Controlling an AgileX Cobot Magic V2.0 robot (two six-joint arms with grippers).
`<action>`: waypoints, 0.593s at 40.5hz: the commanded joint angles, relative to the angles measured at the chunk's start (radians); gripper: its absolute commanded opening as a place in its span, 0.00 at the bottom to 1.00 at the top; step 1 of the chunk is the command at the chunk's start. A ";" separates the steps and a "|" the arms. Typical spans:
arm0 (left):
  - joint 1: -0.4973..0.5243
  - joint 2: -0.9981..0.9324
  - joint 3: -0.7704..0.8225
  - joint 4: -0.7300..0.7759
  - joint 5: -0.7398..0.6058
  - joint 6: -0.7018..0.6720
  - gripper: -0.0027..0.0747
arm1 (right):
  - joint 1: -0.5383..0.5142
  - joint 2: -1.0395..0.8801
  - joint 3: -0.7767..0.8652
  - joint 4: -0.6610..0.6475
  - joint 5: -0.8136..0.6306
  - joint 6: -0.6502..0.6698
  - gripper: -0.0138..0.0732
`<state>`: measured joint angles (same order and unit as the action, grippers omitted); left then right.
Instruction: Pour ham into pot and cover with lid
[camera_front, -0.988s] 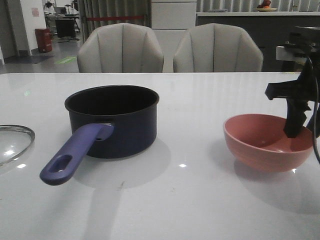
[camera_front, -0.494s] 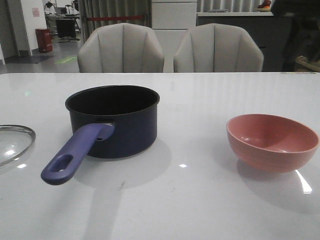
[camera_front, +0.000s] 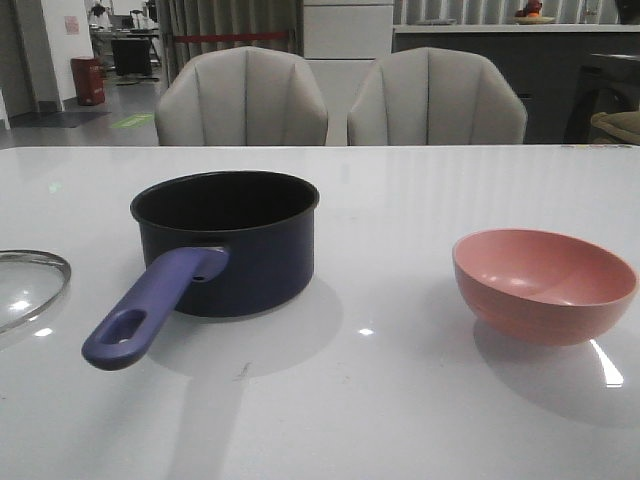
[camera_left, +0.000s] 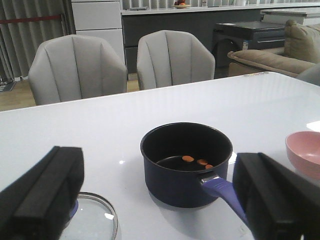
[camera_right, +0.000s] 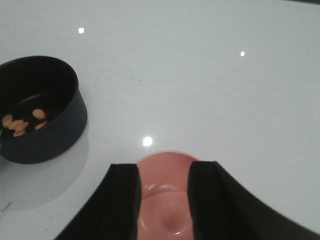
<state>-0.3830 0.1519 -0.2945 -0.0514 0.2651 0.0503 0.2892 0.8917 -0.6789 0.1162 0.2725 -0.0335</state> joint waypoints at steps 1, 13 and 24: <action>-0.009 0.010 -0.027 -0.005 -0.078 -0.008 0.86 | 0.008 -0.115 0.080 0.000 -0.197 -0.006 0.58; -0.009 0.010 -0.027 -0.005 -0.078 -0.008 0.86 | 0.029 -0.394 0.395 -0.001 -0.358 -0.006 0.58; -0.009 0.010 -0.010 -0.005 -0.077 -0.008 0.86 | 0.029 -0.421 0.463 -0.001 -0.359 -0.006 0.33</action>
<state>-0.3830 0.1519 -0.2884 -0.0514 0.2651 0.0503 0.3170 0.4724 -0.1924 0.1162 0.0073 -0.0349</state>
